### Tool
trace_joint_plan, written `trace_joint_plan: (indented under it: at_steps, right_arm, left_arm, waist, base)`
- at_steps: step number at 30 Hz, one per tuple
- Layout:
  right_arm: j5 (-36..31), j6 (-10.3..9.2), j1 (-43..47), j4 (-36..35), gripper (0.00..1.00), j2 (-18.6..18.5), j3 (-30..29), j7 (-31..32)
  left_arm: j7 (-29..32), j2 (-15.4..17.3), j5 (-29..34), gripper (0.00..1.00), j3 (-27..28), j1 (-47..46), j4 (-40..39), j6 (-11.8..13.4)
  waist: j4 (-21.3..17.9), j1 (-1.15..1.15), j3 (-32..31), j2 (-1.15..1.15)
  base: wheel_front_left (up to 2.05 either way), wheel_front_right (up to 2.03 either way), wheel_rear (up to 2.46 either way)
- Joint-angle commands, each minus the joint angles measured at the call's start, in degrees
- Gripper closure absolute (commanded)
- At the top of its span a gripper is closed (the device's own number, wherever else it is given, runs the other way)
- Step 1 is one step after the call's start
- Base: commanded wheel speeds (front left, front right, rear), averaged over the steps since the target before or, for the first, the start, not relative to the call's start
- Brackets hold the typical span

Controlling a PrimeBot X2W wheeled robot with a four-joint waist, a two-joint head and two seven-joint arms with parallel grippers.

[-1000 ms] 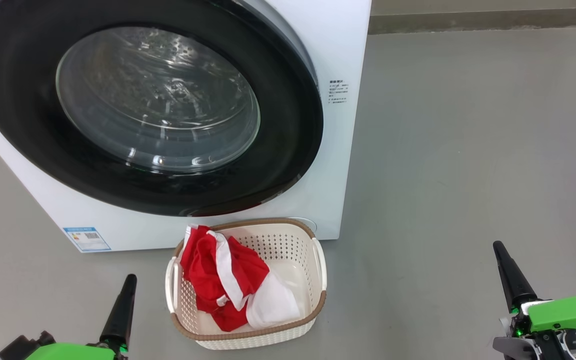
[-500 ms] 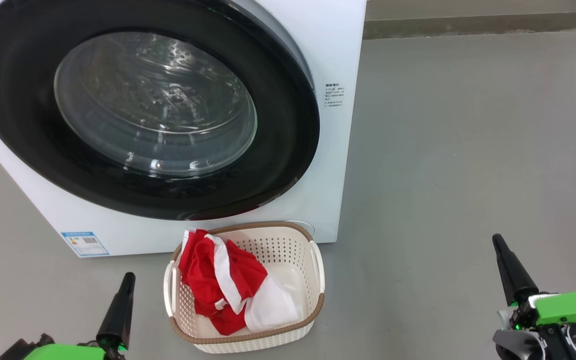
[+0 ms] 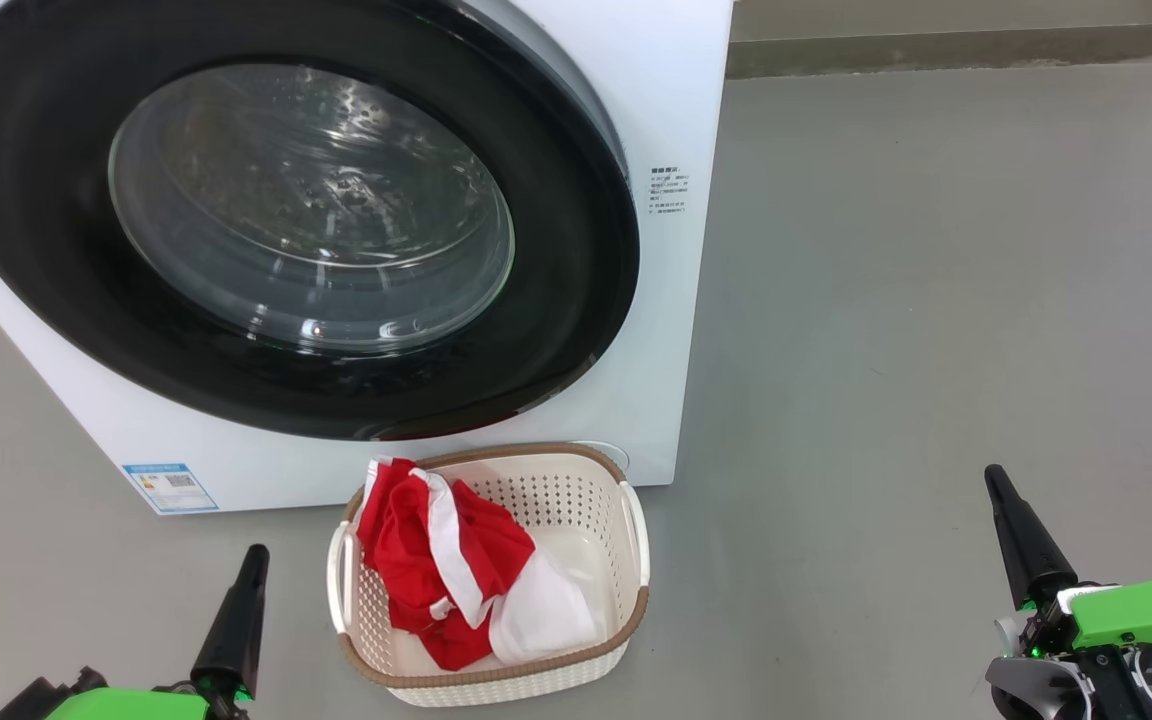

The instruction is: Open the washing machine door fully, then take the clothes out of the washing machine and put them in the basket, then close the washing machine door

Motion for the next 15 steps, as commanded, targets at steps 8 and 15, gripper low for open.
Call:
trace_joint_plan:
  at_steps: [8,15]
  right_arm:
    - [0.18,-0.02,-2.33,-1.67,1.00,-0.64,0.75,0.32]
    - [0.14,-0.02,-2.34,-1.67,1.00,-0.60,0.70,0.36]
  left_arm:
    - [0.33,0.68,0.05,1.00,2.12,-1.65,-1.54,-0.40]
    - [0.41,0.61,0.14,1.00,2.22,-1.66,-1.53,-0.40]
  waist:
    - [0.00,0.00,0.00,0.00]
    - [0.00,0.00,0.00,0.00]
  base:
    - [0.00,0.00,0.00]
    - [0.00,0.00,0.00]
